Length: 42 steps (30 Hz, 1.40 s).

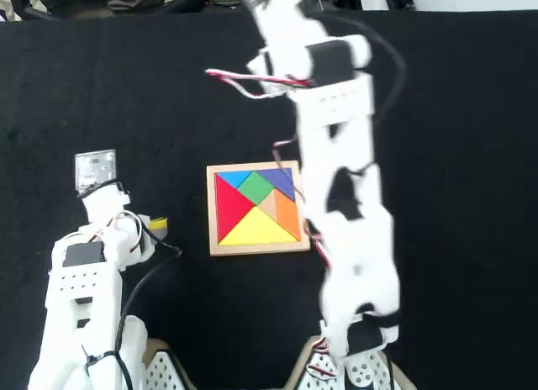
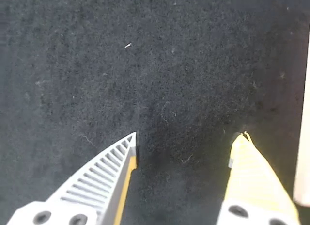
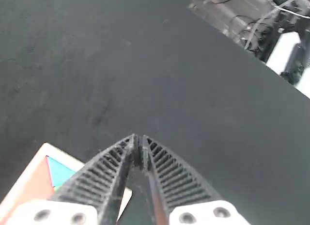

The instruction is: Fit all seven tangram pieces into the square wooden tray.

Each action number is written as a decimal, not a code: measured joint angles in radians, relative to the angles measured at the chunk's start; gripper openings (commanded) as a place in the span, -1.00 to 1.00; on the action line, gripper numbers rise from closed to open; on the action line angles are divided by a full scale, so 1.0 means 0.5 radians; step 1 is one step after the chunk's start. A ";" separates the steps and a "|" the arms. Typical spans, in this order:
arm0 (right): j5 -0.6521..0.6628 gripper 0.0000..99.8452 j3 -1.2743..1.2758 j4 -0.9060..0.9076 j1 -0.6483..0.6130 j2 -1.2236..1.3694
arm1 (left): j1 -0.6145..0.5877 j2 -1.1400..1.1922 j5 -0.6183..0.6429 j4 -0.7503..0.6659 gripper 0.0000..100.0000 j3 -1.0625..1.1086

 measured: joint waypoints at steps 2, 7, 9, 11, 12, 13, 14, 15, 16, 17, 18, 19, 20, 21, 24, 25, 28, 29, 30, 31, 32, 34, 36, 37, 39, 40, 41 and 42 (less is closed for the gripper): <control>-0.031 -0.98 0.341 0.000 0.064 -0.313 | 0.000 0.000 0.141 -0.018 -0.39 0.000; -0.049 -0.98 1.200 -0.061 0.304 -1.089 | 0.000 0.000 0.282 -0.018 -0.39 -0.055; -0.049 -0.98 1.504 -0.153 0.408 -1.378 | -0.006 0.000 0.282 -0.018 -0.39 -0.190; -0.049 -0.98 1.804 -0.239 0.479 -1.660 | -0.025 0.000 0.282 -0.018 -0.39 -0.356; -0.049 -0.98 1.961 -0.285 0.497 -1.804 | -0.028 0.000 0.282 -0.018 -0.39 -0.433; -0.049 -0.98 2.124 -0.331 0.509 -1.946 | -0.028 -0.003 0.282 -0.006 -0.39 -0.512; -0.049 -0.98 2.283 -0.390 0.512 -2.090 | -0.028 -0.025 0.282 0.034 -0.39 -0.592; -0.049 -0.98 2.452 -0.451 0.512 -2.228 | -0.028 -0.049 0.282 0.092 -0.39 -0.678; -0.049 -0.98 2.615 -0.519 0.516 -2.378 | -0.028 -0.089 0.282 0.166 -0.39 -0.755; -0.049 -0.98 2.783 -0.598 0.516 -2.529 | -0.028 -0.138 0.282 0.252 -0.39 -0.835; -0.049 -0.98 2.955 -0.681 0.519 -2.685 | -0.018 -0.199 0.282 0.328 -0.39 -0.902; -0.049 -0.98 3.121 -0.749 0.522 -2.832 | -0.003 -0.276 0.282 0.411 -0.39 -0.961; -0.049 -0.98 3.265 -0.807 0.522 -2.980 | 0.009 -0.362 0.282 0.482 -0.39 -0.997; -0.049 -0.98 3.400 -0.844 0.519 -3.121 | 0.012 -0.460 0.282 0.534 -0.39 -1.016; -0.058 -0.98 3.649 -0.914 0.512 -3.434 | 0.018 -0.770 0.273 0.589 -0.39 -1.003; -0.055 -0.98 3.695 -0.930 0.500 -3.462 | 0.018 -0.890 0.230 0.598 -0.39 -0.970; -0.058 -0.98 3.864 -1.022 0.491 -3.455 | 0.018 -1.206 0.049 0.601 -0.39 -0.770; -0.061 -0.98 3.940 -1.071 0.497 -3.465 | 0.018 -1.307 -0.006 0.601 -0.39 -0.684; -0.064 -0.98 4.020 -1.123 0.497 -3.480 | 0.018 -1.427 -0.049 0.601 -0.39 -0.580; -0.089 -0.98 4.109 -1.160 0.497 -3.508 | 0.018 -1.547 -0.083 0.601 -0.40 -0.473; -0.138 -0.98 4.198 -1.169 0.491 -3.544 | 0.018 -1.666 -0.104 0.601 -0.40 -0.356; -0.273 -0.98 4.339 -1.169 0.500 -3.673 | 0.018 -1.860 -0.120 0.614 -0.40 -0.123; -0.347 -0.98 4.456 -1.169 0.500 -3.891 | 0.009 -1.847 -0.120 0.657 -0.39 0.003; -0.359 -0.98 4.514 -1.169 0.500 -4.017 | 0.000 -1.850 -0.117 0.678 -0.39 0.021; -0.371 -0.98 4.643 -1.181 0.500 -4.287 | -0.015 -1.896 -0.071 0.687 -0.39 0.028; -0.371 -0.97 4.720 -1.218 0.500 -4.434 | -0.018 -1.900 -0.046 0.687 -0.39 0.037; -0.365 -0.97 4.809 -1.270 0.497 -4.579 | -0.018 -1.900 -0.031 0.687 -0.39 0.049; -0.350 -0.97 4.907 -1.329 0.491 -4.692 | -0.018 -1.903 -0.025 0.687 -0.39 0.068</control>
